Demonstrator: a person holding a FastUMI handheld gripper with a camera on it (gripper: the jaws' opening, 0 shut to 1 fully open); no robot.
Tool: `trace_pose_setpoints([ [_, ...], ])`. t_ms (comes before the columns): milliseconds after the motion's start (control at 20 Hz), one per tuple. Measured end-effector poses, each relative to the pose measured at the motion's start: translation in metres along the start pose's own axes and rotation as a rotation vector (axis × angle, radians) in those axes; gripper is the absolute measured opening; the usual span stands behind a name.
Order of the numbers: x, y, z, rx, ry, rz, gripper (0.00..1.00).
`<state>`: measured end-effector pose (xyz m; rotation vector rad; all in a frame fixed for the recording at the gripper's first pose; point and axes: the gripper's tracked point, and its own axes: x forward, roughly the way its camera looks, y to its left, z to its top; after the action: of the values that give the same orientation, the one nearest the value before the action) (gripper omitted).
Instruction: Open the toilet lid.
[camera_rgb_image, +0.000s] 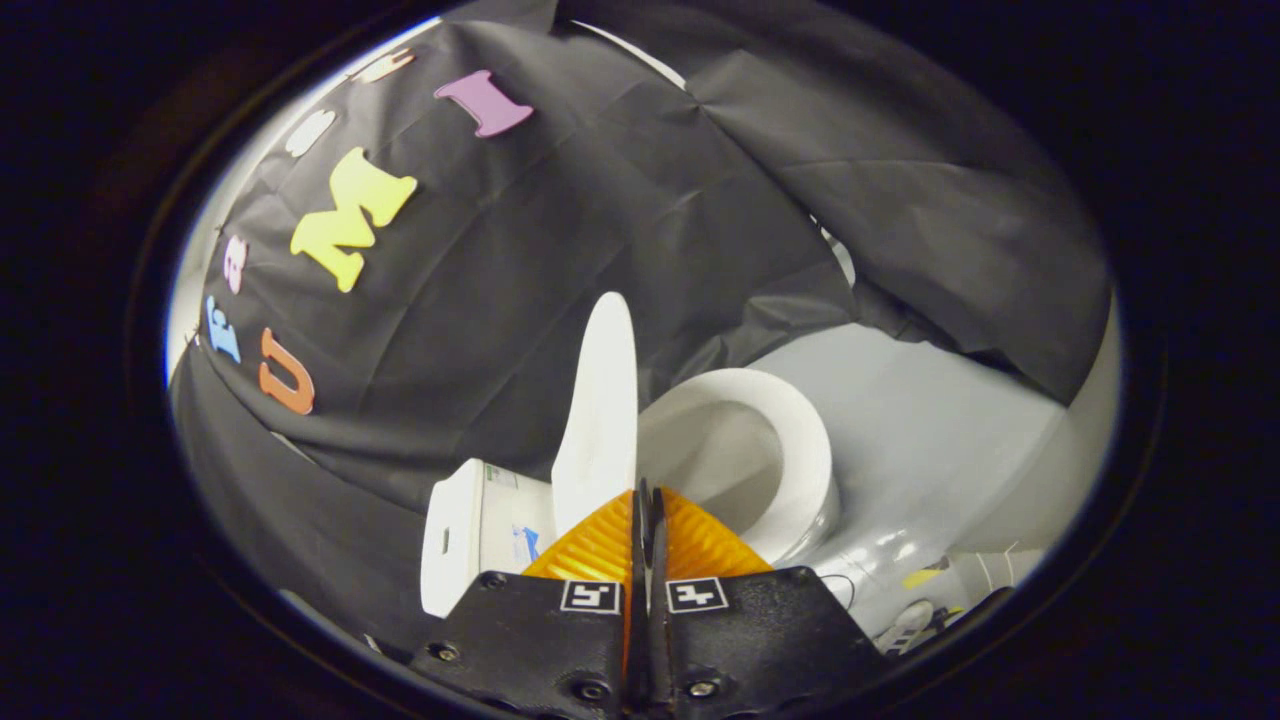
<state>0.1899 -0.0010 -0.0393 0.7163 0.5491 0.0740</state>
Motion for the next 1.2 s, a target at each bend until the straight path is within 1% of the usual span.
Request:
trace_pose_setpoints([
  [250,-0.008,0.029,0.001,-0.061,-0.021,-0.007,0.04],
  [500,-0.009,0.043,-0.003,-0.111,-0.041,-0.019,0.04],
  [850,-0.016,0.074,-0.011,-0.17,-0.063,-0.015,0.04],
  [1200,-0.023,0.097,-0.016,-0.203,-0.066,0.004,0.05],
])
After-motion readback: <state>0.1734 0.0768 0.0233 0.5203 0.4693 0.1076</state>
